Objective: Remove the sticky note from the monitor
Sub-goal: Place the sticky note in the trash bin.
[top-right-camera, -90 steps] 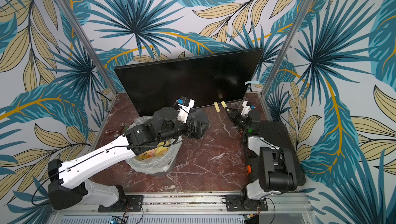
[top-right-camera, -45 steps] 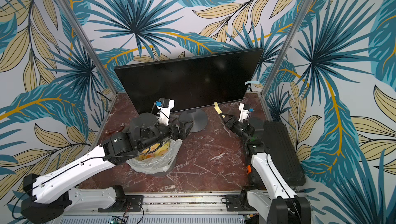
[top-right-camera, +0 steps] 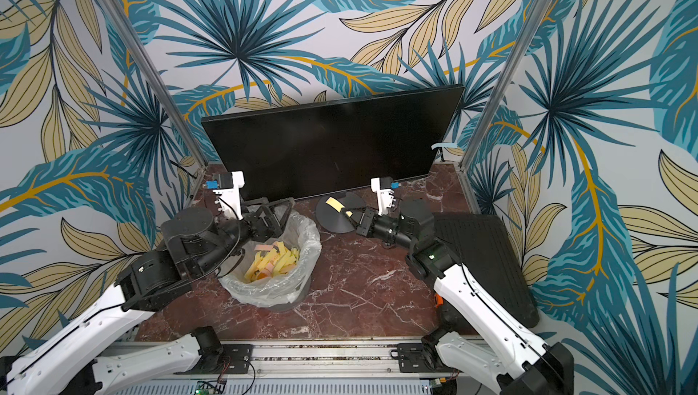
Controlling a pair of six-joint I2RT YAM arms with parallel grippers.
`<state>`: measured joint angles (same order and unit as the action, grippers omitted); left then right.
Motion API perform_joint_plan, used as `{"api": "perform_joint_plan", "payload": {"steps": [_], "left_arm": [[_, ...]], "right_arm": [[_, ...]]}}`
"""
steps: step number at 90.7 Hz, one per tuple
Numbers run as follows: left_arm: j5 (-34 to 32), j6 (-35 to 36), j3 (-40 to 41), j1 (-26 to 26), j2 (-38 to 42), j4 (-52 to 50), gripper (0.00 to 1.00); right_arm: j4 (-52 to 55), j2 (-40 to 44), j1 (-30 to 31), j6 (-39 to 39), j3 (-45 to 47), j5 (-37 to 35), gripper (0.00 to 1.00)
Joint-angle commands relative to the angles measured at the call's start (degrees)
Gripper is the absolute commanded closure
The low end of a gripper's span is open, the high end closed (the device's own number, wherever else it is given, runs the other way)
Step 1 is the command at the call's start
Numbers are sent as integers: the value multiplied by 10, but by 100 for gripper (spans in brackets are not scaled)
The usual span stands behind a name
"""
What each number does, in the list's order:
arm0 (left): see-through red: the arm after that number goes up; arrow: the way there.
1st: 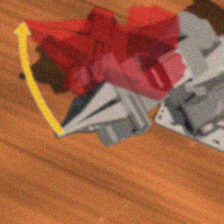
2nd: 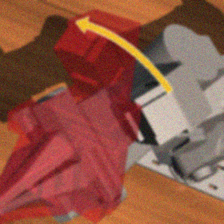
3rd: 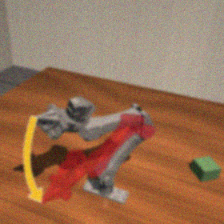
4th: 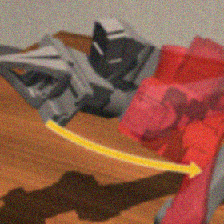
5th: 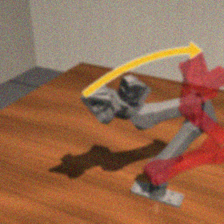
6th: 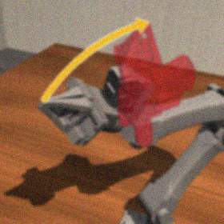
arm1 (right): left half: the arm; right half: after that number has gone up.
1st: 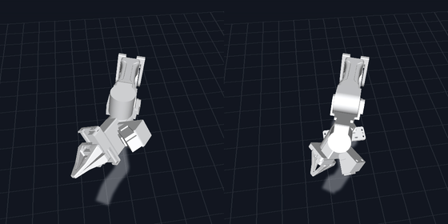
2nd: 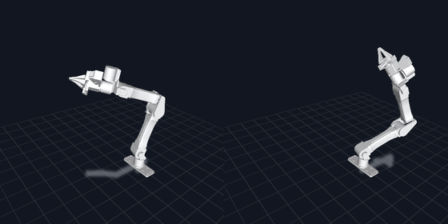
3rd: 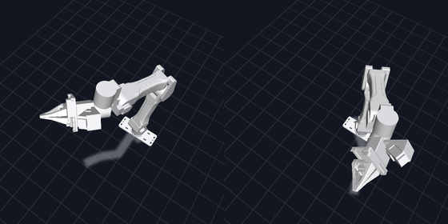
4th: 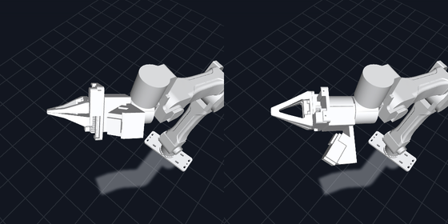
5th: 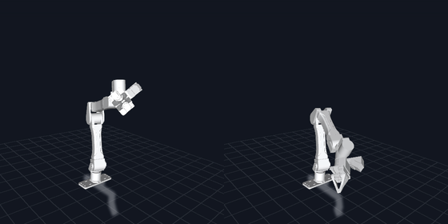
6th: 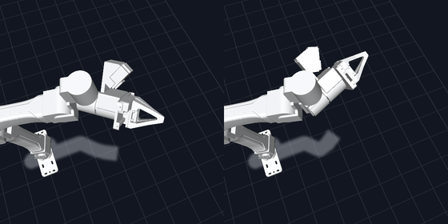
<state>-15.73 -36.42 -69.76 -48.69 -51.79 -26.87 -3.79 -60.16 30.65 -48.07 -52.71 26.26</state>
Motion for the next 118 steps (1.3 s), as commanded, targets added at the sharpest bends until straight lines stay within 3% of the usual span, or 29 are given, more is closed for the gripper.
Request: {"api": "perform_joint_plan", "payload": {"steps": [1, 23, 40, 48, 59, 66, 96, 118], "left_arm": [[-15, -4, 2, 21, 22, -32, 0], [-28, -9, -6, 43, 47, -56, 0], [-26, -9, -11, 44, 49, -58, 0], [-23, -10, -12, 45, 48, -58, 0], [-17, -13, -14, 45, 49, -57, 0], [-15, -13, -16, 45, 49, -56, 0], [4, -14, -23, 44, 39, -44, 0], [102, 4, -41, 44, -17, -11, 0]], "right_arm": [[45, -37, 55, 54, -45, -41, 100], [104, -134, 179, 120, -152, -87, 100], [145, -189, 229, 160, -211, -114, 100], [150, -202, 241, 163, -227, -115, 90], [148, -207, 244, 162, -237, -119, 60], [147, -204, 244, 164, -242, -125, 46], [191, -154, 217, 192, -230, -167, 28], [144, -82, 103, 152, -149, -131, 15]]}}
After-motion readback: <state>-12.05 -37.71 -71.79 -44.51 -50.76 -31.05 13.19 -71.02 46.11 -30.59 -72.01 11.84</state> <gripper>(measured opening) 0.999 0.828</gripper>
